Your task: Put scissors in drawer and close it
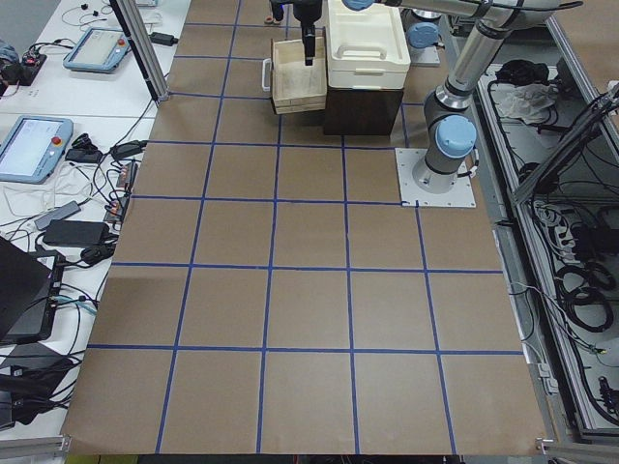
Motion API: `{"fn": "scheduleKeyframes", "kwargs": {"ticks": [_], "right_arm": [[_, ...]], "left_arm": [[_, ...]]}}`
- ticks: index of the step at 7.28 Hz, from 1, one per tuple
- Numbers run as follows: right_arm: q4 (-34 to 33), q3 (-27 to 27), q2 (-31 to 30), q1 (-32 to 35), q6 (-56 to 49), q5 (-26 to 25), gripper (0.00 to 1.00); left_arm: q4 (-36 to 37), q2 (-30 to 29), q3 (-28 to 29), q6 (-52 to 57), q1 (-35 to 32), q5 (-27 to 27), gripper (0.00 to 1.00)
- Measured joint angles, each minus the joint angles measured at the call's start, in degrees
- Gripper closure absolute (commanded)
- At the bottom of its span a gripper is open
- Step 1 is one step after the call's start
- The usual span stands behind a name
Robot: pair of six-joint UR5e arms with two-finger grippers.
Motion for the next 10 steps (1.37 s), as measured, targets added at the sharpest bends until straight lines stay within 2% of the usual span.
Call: {"fn": "scheduleKeyframes", "kwargs": {"ticks": [10], "right_arm": [[4.0,0.0,-1.4,-0.4,-1.0,-0.7,0.0]], "left_arm": [[0.0,0.0,0.0,0.0,0.0,0.0,0.0]]}}
